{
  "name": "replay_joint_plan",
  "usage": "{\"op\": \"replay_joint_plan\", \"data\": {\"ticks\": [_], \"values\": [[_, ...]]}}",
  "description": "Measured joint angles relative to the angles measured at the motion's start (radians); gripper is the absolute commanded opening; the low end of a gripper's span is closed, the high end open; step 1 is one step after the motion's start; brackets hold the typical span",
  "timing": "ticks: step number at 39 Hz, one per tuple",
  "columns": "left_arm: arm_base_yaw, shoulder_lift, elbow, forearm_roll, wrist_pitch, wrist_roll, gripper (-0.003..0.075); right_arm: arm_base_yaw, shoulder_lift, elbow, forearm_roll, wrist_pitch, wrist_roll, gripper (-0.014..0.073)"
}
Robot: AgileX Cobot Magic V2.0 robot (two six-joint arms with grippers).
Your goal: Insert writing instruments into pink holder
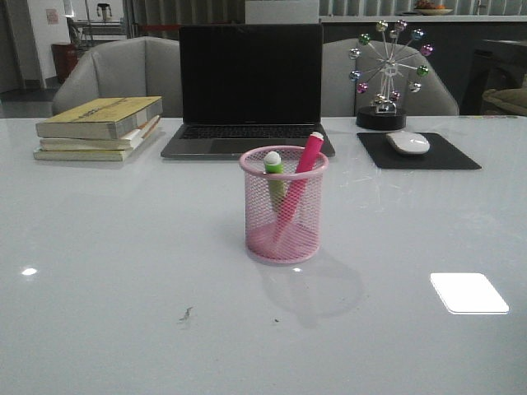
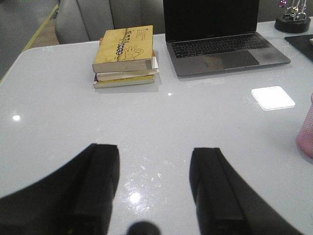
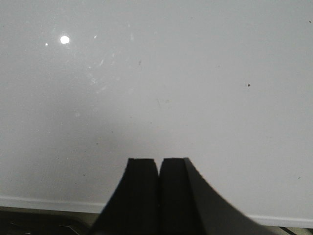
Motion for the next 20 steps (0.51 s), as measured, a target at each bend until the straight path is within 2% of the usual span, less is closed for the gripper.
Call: {"op": "replay_joint_plan", "data": {"ticks": [12,20], "values": [[0.0,0.0,0.0,0.0,0.0,0.0,0.0393,0.002,-0.011,0.0,0.0,-0.002,0.0,0.0022],[0.0,0.0,0.0,0.0,0.0,0.0,0.0393,0.035,-0.12,0.009,0.0,-0.053,0.0,0.0022]]}}
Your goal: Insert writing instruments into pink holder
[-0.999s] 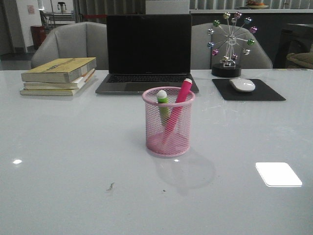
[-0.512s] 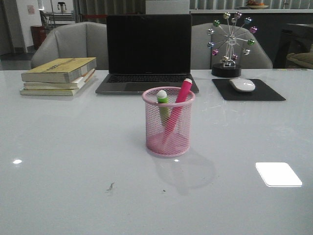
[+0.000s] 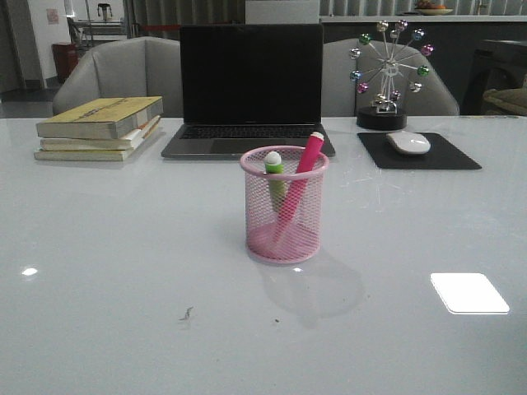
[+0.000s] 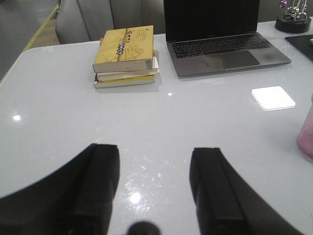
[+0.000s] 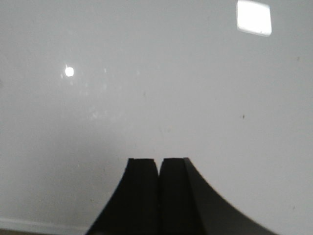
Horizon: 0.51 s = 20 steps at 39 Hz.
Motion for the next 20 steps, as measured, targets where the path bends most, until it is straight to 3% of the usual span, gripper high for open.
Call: {"op": "replay_joint_plan", "data": {"ticks": [8,20], "values": [[0.0,0.0,0.0,0.001,0.0,0.0,0.0393,0.028,-0.181,0.063,0.0,-0.13,0.042,0.0022],[0.0,0.0,0.0,0.001,0.0,0.0,0.0393,0.028,-0.457,0.337,0.033,-0.304,0.139,0.0022]]}}
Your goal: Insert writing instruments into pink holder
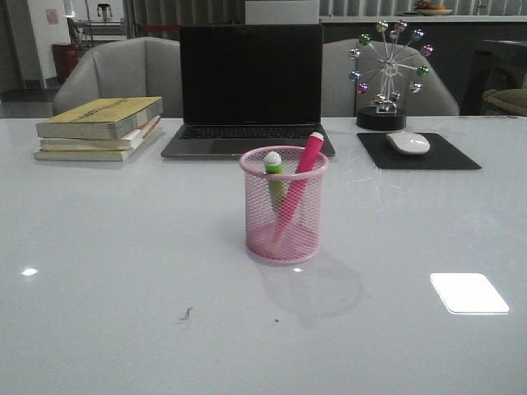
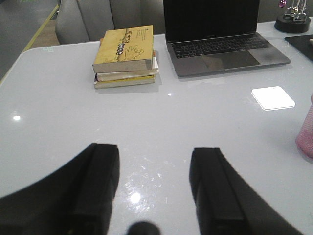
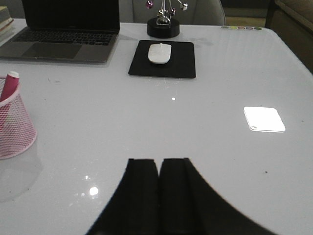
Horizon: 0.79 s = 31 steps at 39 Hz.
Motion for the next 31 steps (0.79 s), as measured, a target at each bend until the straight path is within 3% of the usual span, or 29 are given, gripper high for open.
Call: {"op": "replay_joint_plan", "data": {"ticks": [12,31], "values": [[0.0,0.0,0.0,0.0,0.0,0.0,0.0393,0.0,-0.167,0.236,0.119,-0.184,0.005,0.0022],[0.0,0.0,0.0,0.0,-0.004,0.0,0.0393,0.0,-0.181,0.244,0.115,-0.152,0.005,0.0022]]}}
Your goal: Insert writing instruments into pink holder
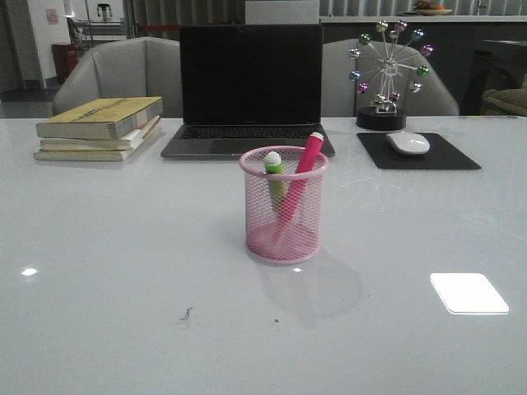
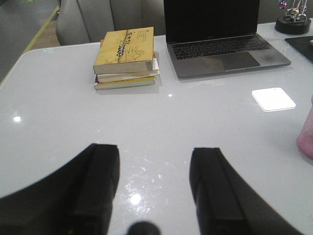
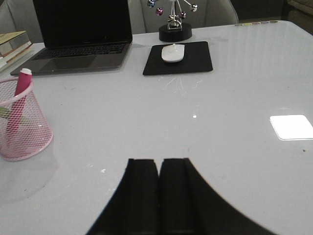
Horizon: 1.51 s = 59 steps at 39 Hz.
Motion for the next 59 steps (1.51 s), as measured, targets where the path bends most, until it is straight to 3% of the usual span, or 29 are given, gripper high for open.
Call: {"op": "replay_joint_plan", "data": {"ticks": [25,29,37,45,53,59], "values": [[0.0,0.0,0.0,0.0,-0.001,0.0,0.0391,0.0,0.0,0.0,0.0,0.004,0.0,0.0022],[0.0,0.0,0.0,0.0,-0.001,0.0,0.0321,0.0,0.0,0.0,0.0,0.006,0.0,0.0022],[0.0,-0.014,0.0,0.002,-0.005,0.0,0.0091,0.0,0.0,0.0,0.0,0.007,0.0,0.0022],[0.0,-0.109,0.0,0.079,-0.06,-0.005,0.0092,0.0,0.0,0.0,0.0,0.007,0.0,0.0022],[0.0,-0.23,0.041,0.239,-0.192,-0.169,0.0092,0.0,0.0,0.0,0.0,0.007,0.0,0.0022],[0.0,-0.305,0.139,0.276,-0.289,-0.205,0.0092,0.0,0.0,0.0,0.0,0.007,0.0,0.0022]]}}
